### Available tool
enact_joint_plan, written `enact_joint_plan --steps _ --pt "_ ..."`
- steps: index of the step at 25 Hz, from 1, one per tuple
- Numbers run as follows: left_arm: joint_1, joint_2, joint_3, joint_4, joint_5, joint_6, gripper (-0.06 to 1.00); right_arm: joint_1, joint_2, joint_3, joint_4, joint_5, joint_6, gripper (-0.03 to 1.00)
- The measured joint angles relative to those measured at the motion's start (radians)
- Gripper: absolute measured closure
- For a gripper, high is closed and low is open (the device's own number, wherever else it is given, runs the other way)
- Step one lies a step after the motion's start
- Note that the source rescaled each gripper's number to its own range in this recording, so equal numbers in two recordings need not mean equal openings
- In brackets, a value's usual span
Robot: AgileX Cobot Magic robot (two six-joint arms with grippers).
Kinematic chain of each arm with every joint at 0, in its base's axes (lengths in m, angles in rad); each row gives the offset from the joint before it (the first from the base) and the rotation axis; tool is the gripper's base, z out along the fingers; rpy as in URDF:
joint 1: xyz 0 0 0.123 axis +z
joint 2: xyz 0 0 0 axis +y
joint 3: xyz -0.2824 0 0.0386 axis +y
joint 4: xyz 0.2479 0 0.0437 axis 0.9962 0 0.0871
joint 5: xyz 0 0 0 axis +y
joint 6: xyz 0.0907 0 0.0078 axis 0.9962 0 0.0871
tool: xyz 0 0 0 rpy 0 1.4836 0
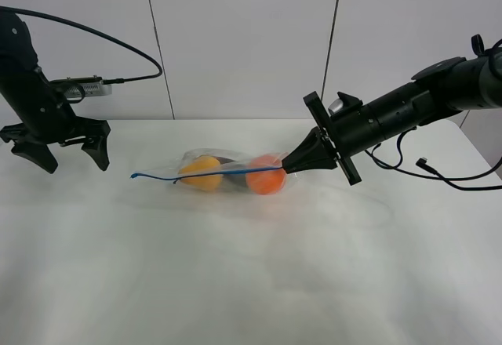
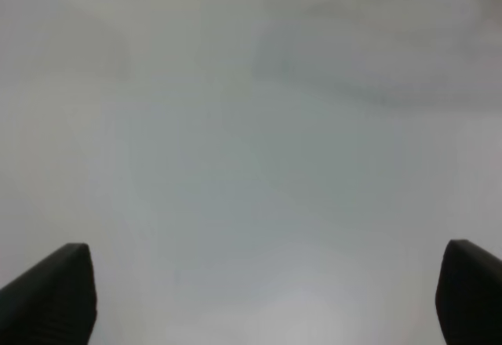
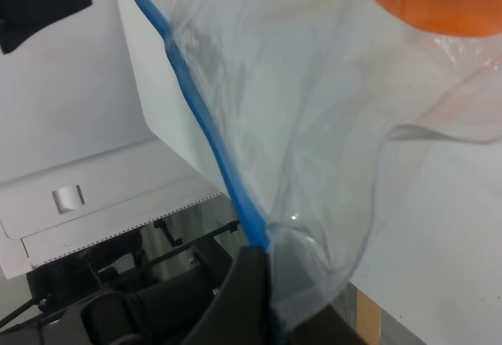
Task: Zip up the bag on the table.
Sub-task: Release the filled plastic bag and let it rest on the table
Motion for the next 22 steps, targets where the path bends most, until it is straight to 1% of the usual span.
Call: enact_joint_plan --steps 6,10,13,16,22 --pt "0.0 -0.003 0.0 0.006 0.104 0.001 -0.05 0.0 0.0 0.0 0.0 0.0 -0.011 0.97" --pt "0.0 -0.028 0.014 0.007 0.12 0.0 -0.05 0.0 0.0 0.0 0.0 0.0 -0.012 0.97" --pt "0.0 -0.105 0.097 0.007 0.12 0.0 -0.05 0.0 0.0 0.0 0.0 0.0 -0.012 0.97" --pt "0.0 -0.225 0.227 0.003 0.121 0.0 -0.05 0.0 0.0 0.0 0.0 0.0 -0.015 0.97" --pt "0.0 -0.564 0.498 -0.011 0.123 0.0 -0.05 0.0 0.0 0.0 0.0 0.0 -0.021 0.97"
